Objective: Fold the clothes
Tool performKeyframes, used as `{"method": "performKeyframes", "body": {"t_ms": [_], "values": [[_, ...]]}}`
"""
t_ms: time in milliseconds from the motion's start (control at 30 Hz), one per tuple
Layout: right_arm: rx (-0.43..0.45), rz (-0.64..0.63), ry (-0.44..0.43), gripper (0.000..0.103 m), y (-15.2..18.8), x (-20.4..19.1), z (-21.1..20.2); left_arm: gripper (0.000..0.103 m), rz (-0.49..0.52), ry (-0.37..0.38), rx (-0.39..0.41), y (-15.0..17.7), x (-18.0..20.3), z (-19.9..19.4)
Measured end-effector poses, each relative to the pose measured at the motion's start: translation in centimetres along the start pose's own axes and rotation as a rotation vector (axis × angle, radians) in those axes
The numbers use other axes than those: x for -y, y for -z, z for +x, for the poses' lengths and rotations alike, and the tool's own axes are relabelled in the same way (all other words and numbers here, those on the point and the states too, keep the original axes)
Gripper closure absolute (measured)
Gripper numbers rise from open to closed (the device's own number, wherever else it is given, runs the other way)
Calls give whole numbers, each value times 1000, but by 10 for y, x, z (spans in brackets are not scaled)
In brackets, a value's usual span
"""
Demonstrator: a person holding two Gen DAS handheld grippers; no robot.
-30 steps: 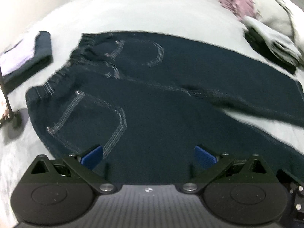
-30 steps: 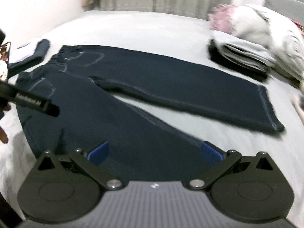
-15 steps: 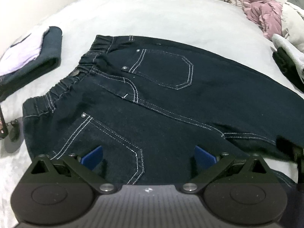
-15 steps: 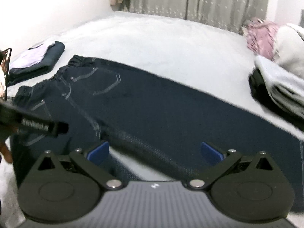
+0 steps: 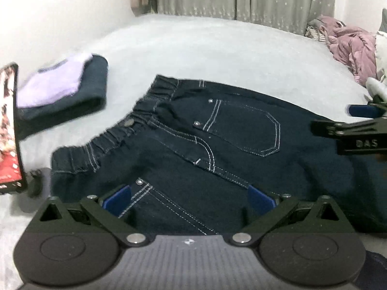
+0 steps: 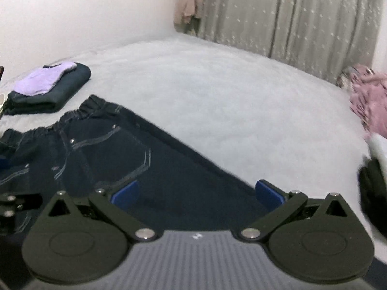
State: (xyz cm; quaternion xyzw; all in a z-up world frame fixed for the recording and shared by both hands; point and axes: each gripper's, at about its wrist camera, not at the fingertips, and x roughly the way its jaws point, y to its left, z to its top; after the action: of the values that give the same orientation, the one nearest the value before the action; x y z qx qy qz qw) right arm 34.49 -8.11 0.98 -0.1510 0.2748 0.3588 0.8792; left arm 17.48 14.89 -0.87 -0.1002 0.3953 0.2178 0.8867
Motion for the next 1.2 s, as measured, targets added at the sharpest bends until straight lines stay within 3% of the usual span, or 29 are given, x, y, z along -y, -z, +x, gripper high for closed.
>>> {"method": "performKeyframes", "body": {"t_ms": [200, 367, 667, 733, 867, 900, 1200], "values": [[-8, -18, -14, 0, -15, 6, 40, 1, -65, 31, -12, -3, -12, 9], [-29, -41, -23, 1, -23, 14, 68, 1, -23, 56, -40, -4, -13, 15], [-95, 37, -117, 15, -18, 33, 100, 1, -71, 137, -57, -8, -25, 19], [-91, 69, -138, 25, -16, 34, 101, 1, -80, 152, -55, -9, -27, 19], [-89, 94, -174, 73, -19, 32, 92, 1, -95, 177, -51, -11, -30, 19], [-88, 86, -173, 81, -20, 31, 87, 1, -97, 181, -49, -11, -30, 19], [-34, -20, -162, 89, -25, -4, 24, 1, -118, 239, -8, -13, -35, 9]]}}
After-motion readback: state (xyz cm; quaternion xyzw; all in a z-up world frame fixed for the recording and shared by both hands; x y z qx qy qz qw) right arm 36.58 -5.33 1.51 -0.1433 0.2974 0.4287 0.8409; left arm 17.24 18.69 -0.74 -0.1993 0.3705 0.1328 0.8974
